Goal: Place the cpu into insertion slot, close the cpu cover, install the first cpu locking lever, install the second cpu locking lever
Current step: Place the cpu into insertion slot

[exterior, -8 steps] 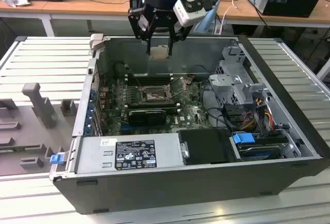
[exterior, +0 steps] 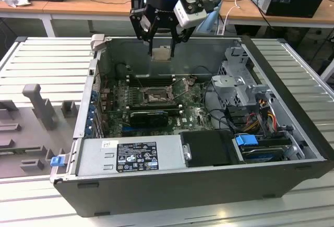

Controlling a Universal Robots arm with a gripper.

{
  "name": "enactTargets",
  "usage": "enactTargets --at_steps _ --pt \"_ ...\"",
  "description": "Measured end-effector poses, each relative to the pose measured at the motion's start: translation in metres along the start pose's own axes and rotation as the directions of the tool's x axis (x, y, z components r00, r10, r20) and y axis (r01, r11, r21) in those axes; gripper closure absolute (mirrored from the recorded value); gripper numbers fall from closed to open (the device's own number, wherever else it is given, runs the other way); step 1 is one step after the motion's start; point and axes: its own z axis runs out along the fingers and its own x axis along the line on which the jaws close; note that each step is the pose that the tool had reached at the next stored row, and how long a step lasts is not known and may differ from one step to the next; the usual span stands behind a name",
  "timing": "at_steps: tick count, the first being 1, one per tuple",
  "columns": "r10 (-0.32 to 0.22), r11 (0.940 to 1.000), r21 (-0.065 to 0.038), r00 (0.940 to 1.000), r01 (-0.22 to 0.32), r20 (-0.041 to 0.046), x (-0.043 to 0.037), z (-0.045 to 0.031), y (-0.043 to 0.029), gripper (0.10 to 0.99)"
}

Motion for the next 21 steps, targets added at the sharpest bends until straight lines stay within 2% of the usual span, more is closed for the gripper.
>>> enactTargets --at_steps 4,21 --pt "0.005 1.0 0.0 1.0 -0.005 0.0003 0.0 0.0003 -0.0001 0.561" --pt "0.088 0.9961 -0.001 0.9961 -0.088 0.0078 0.0 0.001 -0.0001 0.561"
